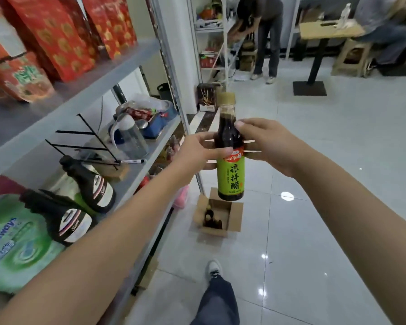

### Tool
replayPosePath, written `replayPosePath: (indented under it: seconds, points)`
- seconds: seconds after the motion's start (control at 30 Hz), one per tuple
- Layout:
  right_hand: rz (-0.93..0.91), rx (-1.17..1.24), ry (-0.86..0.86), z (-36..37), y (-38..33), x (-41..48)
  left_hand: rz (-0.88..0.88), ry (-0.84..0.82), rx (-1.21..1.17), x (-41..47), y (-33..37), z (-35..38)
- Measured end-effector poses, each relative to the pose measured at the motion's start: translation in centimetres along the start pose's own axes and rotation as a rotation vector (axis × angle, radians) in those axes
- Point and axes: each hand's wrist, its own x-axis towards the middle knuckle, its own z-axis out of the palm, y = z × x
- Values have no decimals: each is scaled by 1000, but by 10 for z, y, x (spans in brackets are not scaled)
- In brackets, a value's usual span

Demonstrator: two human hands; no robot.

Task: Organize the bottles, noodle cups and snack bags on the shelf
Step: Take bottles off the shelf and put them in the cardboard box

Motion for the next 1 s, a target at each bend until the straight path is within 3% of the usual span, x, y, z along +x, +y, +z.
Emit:
replayPosePath:
  seconds: [0.23,0.5,0.67,0.9,1.0]
  points:
    - [82,-102,122,-26,32,108,56,-153,122,122,-43,-2]
    - [309,-161,106,-34,101,246,-80,-264,118,252,-119,-18]
    - [360,-152,182,-20,193,305,-233,-330,150,313,-208,-22]
    - [454,-166,167,7,382,384,-388,-209,200,398,-361,-26]
    - [482,-165,145,19,463,408,-443,-78,198,426,-434,-25]
